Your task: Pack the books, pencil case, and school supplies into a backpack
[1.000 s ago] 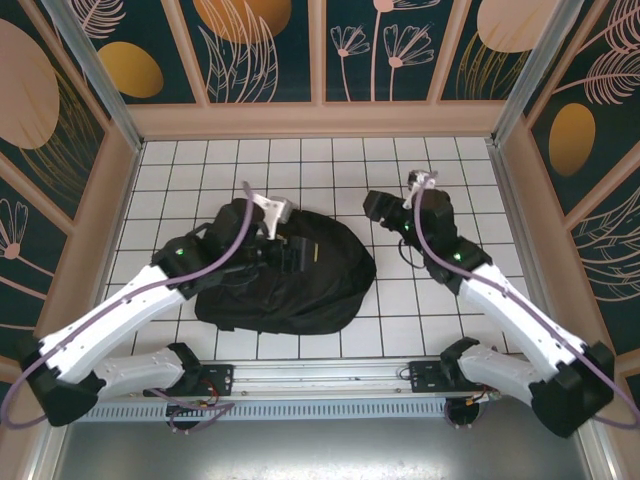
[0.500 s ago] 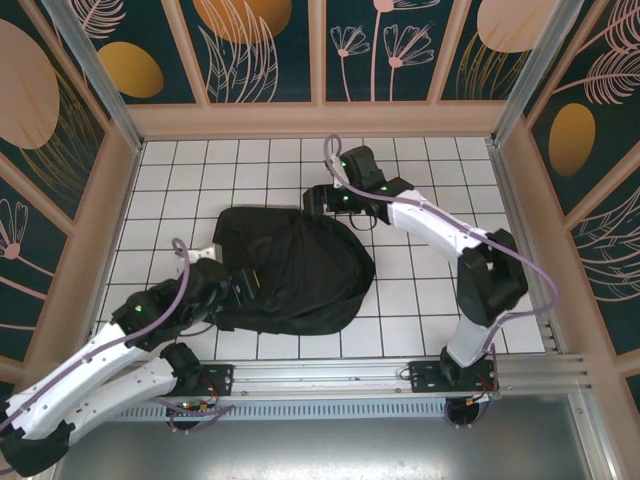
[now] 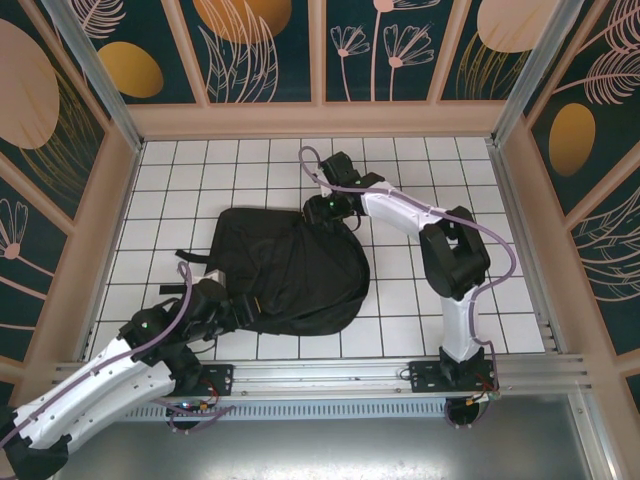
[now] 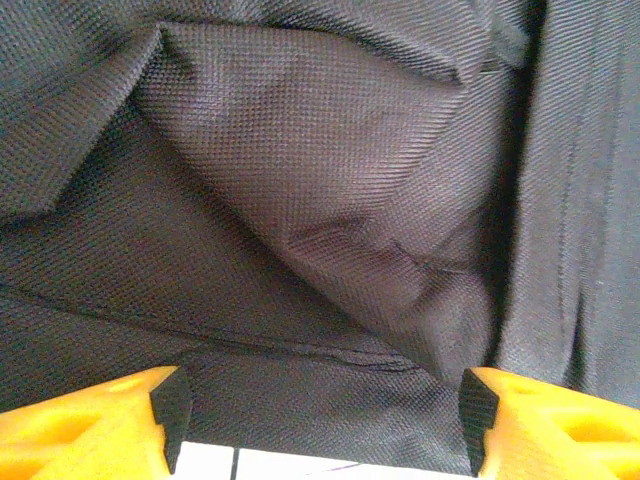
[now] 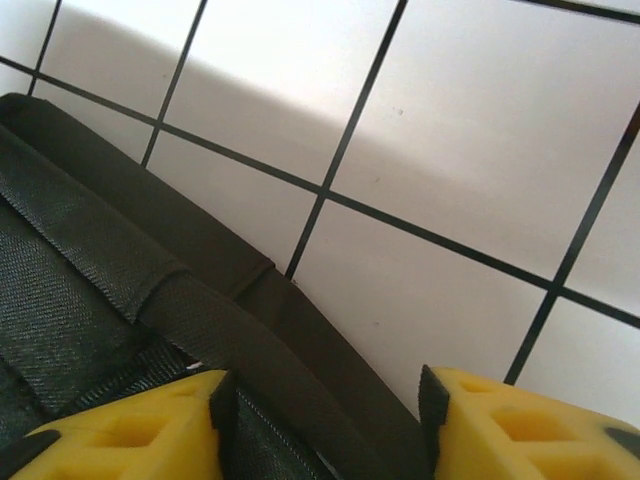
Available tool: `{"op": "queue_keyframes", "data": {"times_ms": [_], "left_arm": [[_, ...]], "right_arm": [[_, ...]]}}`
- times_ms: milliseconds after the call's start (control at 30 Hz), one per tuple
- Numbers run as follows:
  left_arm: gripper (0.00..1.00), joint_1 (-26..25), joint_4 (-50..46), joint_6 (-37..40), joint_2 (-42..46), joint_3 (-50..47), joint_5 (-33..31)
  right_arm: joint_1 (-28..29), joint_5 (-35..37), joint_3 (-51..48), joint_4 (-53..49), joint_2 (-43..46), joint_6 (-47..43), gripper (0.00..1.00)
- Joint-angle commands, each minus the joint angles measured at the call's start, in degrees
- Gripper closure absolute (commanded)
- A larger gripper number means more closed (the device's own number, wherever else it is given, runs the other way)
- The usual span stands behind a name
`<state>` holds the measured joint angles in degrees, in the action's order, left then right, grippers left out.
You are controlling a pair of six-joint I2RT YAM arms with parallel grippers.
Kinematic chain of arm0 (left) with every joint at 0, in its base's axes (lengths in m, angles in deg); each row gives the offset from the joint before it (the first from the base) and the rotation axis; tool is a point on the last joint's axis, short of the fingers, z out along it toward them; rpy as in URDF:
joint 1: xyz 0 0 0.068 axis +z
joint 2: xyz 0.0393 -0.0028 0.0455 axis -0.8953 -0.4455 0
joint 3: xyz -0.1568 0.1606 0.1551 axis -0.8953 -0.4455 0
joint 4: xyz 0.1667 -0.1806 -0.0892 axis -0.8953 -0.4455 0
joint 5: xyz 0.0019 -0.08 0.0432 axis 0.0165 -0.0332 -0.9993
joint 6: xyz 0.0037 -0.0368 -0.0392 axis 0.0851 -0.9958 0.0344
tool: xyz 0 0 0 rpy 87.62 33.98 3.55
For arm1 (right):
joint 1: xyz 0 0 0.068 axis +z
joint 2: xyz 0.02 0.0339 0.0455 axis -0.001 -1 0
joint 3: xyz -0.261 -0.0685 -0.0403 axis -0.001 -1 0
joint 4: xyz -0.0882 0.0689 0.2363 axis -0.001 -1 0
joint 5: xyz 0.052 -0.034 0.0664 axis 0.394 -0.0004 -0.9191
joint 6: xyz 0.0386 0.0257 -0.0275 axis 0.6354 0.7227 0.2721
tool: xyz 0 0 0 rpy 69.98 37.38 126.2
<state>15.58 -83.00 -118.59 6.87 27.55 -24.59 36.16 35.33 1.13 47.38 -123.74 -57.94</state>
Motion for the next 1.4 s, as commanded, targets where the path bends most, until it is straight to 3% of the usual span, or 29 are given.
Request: {"op": "queue_keyframes", "data": {"times_ms": [0,167,333,500,700,767,900,1033,1200,1367], "left_arm": [[0.26,-0.02,-1.29,-1.22,0.63,3.26,-1.4],[0.26,-0.02,-2.99,-0.39,0.49,6.96,-5.52],[0.25,0.02,-2.54,0.77,-1.19,8.86,-7.12],[0.25,0.02,-0.52,2.09,-3.66,9.78,-8.09],[0.25,0.01,3.58,3.09,-5.83,8.73,-8.72],[0.25,0.0,4.56,2.87,-7.46,8.56,-9.43],[0.3,0.95,8.79,2.4,-12.81,7.64,-10.3],[0.38,8.01,17.75,5.37,-22.14,6.3,-4.57],[0.42,15.15,26.42,5.65,-31.8,7.9,-4.69],[0.41,18.84,33.03,5.96,-41.29,11.09,-5.15]], "right_arm": [[-0.29,-2.97,0.26,-1.01,-1.33,-0.45,0.55],[-1.04,-3.88,-3.24,2.44,1.36,0.8,0.89],[-4.44,-5.66,-8.07,7.9,5.51,4.21,1.0],[-10.32,-5.23,-16.78,16.79,12.55,12.51,1.0],[-16.71,2.38,-38.07,25.39,29.85,27.1,1.0],[-16.19,3.9,-43.87,24.71,36.4,28.37,1.0],[-14.23,1.54,-50.75,20.69,44.66,27.3,0.88],[-10.25,3.57,-54.53,16.35,52.86,27.39,0.84],[-5.96,5.44,-55.39,12.76,56.79,27.67,0.79],[-3.56,6.02,-56.33,12.48,57.73,27.75,0.74]]}}
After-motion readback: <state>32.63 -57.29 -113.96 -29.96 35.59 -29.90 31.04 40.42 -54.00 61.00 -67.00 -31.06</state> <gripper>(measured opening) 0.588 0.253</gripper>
